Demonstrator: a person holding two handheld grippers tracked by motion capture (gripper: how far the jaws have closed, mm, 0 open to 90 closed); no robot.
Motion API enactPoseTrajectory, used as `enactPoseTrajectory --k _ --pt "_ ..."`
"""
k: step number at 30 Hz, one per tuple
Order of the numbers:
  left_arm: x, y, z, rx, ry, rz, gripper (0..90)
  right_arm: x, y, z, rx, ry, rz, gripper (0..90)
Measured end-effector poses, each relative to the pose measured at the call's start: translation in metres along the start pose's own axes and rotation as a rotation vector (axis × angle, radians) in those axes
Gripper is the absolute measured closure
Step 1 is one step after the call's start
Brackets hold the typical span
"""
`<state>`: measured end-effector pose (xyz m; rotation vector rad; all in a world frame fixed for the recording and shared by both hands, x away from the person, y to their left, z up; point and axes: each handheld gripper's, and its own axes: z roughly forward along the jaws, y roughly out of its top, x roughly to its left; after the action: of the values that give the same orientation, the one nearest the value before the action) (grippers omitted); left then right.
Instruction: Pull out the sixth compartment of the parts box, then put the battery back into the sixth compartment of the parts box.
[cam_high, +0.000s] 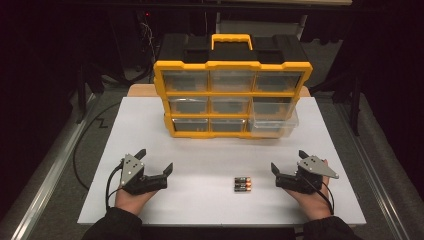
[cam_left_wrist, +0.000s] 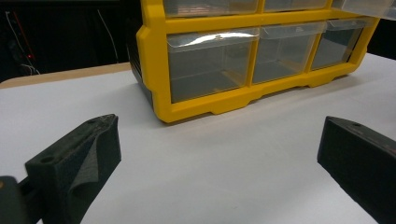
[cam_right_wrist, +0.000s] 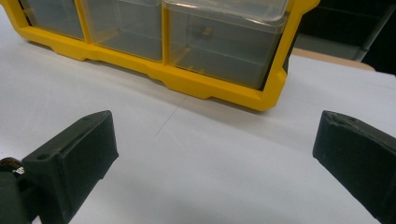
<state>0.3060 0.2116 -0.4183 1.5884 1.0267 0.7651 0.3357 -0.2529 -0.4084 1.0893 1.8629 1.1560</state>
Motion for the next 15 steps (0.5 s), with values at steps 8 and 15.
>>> enactPoseTrajectory --k 8,15 --pt "-0.0007 -0.0005 -0.0003 -0.006 0.005 0.01 0.3 0.0021 0.0007 0.0006 -0.003 -0.01 -0.031 1.2" --pt "-0.001 -0.0004 -0.0011 -0.008 0.001 0.003 0.3 0.0007 -0.0004 0.0015 0.016 -0.026 -0.04 1.2"
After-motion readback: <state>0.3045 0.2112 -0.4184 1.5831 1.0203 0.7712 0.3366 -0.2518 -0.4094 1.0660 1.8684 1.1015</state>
